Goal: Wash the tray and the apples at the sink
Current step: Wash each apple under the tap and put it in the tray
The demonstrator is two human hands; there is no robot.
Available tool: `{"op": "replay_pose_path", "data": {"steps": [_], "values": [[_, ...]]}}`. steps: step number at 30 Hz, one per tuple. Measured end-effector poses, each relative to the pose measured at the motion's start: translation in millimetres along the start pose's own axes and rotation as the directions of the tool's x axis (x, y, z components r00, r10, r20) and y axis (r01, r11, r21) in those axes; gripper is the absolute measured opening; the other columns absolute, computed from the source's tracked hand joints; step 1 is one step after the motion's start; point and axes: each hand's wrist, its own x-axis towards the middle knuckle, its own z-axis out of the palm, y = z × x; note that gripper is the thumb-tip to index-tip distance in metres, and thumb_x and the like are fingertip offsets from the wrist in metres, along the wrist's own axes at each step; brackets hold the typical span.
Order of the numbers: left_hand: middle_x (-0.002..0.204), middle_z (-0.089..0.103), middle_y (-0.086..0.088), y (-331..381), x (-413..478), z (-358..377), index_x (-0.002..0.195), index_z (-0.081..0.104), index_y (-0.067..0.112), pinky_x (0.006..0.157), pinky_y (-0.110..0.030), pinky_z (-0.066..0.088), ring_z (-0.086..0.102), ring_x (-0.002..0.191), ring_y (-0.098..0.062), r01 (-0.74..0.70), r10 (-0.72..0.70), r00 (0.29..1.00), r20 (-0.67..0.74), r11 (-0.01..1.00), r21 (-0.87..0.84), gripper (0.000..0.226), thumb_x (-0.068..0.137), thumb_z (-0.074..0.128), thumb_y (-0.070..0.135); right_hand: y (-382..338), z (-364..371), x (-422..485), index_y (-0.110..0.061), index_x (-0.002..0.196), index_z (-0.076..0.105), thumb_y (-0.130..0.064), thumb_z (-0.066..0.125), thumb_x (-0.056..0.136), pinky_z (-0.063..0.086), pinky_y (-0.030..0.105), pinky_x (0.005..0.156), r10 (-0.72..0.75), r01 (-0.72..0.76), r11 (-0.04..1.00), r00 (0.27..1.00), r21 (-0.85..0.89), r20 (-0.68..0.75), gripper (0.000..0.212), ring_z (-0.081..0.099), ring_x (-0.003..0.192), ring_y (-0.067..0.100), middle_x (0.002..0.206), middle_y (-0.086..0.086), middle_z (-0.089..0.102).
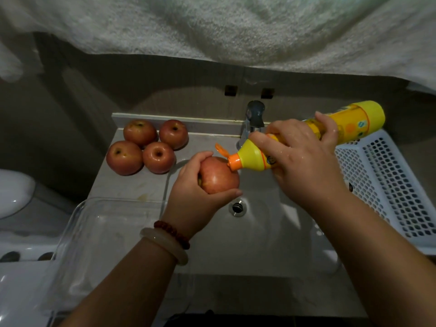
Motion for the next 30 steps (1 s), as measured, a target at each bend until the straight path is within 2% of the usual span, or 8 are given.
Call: {"op": "replay_pose_path", "data": {"steps": [14,21,24,27,30], "values": [[0.128,0.045,0.006,0,1,3,0.122,0.04,0.041,0.076,-0.011,0.042,0.05,0.109,-0.013,-0.001,0.002,1.0,-0.03,1.0,0.007,0.08,0.059,0.089,0.032,1,1,2,-0.026,0.123,0.061,-0.007,0.073,0.068,0.011,0.051,0.107,0.011,-0.011,1.0,1.0,-0.005,0.009,0.059,0.053,0.112,0.029,0.114,0.005,0.06],[0.115,0.042,0.02,5,1,-1,0.123,0.042,0.041,0.086,-0.032,0.052,0.051,0.107,-0.014,-0.007,0.003,0.995,-0.101,0.999,-0.041,0.079,0.059,0.088,0.033,1,3,-3,-0.025,0.126,0.057,-0.008,0.075,0.068,0.019,0.061,0.105,0.086,-0.088,0.996,0.995,0.029,0.053,0.064,0.051,0.11,0.029,0.112,0.006,0.058],[0.115,0.04,0.023,8,2,-4,0.124,0.041,0.042,0.086,-0.032,0.053,0.051,0.102,-0.007,0.036,-0.052,0.992,-0.116,0.99,-0.134,0.078,0.062,0.086,0.031,2,5,-8,-0.027,0.126,0.057,-0.009,0.077,0.066,0.019,0.061,0.106,0.133,-0.138,0.99,0.986,0.041,0.097,0.065,0.053,0.11,0.03,0.113,0.004,0.059],[0.115,0.04,0.024,9,4,-8,0.126,0.043,0.041,0.08,-0.029,0.053,0.053,0.099,-0.006,0.067,-0.098,0.987,-0.127,0.97,-0.233,0.076,0.064,0.086,0.03,5,3,-8,-0.03,0.13,0.054,-0.014,0.074,0.07,0.019,0.055,0.107,0.213,-0.227,0.966,0.97,0.122,0.118,0.065,0.051,0.113,0.025,0.118,0.0,0.056],[0.112,0.042,0.025,9,5,-8,0.125,0.044,0.041,0.082,-0.032,0.054,0.054,0.097,-0.004,0.077,-0.113,0.984,-0.136,0.966,-0.245,0.076,0.064,0.088,0.029,6,-3,-1,-0.032,0.131,0.051,-0.029,0.067,0.074,0.028,0.047,0.102,0.325,-0.363,0.86,0.932,0.359,0.163,0.059,0.051,0.111,0.018,0.118,-0.005,0.056]]}}
